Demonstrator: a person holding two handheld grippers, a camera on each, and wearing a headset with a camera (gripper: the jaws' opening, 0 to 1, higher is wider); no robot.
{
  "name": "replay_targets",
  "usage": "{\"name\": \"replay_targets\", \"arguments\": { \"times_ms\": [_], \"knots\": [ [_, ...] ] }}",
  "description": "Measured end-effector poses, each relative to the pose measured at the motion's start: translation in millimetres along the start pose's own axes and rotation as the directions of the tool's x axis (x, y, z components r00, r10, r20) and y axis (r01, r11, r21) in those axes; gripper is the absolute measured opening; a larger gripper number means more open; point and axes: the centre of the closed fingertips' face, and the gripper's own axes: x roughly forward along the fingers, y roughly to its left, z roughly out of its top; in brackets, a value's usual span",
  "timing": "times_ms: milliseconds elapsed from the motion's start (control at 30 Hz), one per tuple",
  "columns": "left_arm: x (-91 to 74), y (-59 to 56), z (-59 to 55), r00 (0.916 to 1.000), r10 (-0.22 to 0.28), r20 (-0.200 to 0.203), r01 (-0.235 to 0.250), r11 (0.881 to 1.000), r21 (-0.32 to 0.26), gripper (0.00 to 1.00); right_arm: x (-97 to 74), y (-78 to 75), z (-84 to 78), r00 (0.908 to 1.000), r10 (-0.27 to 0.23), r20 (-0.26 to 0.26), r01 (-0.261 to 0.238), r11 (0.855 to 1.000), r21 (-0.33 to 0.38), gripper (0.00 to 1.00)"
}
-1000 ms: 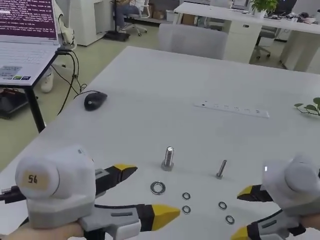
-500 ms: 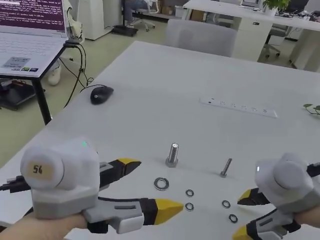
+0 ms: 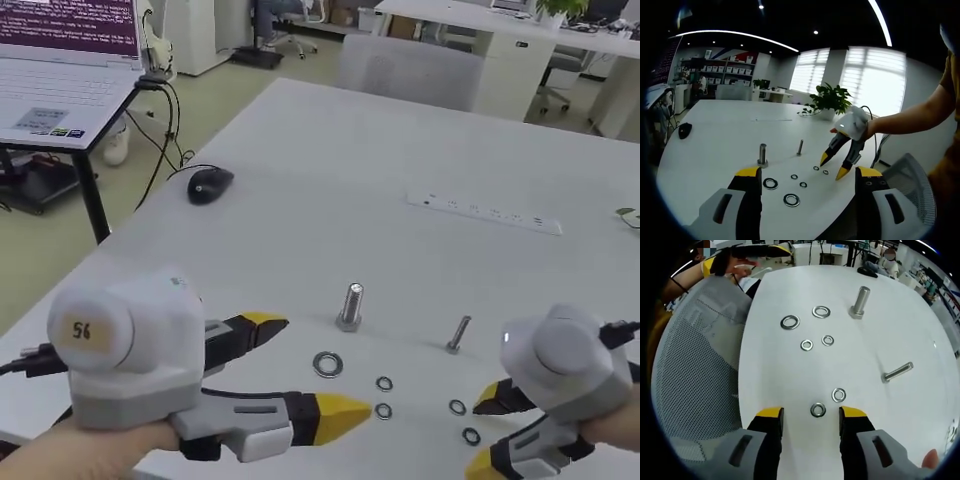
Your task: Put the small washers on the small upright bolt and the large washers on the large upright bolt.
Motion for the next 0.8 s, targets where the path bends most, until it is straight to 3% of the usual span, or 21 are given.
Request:
{"name": "replay_targets", "arguments": {
  "times_ms": [800],
  "knots": [
    [1.2,-4.0,-3.5,0.9997,-0.018,-0.018,0.018,1.0,0.015,0.75,1.9,-2.3,-2.9,0.9971,-0.006,-0.076,0.002,0.999,-0.054,0.28]
  ]
}}
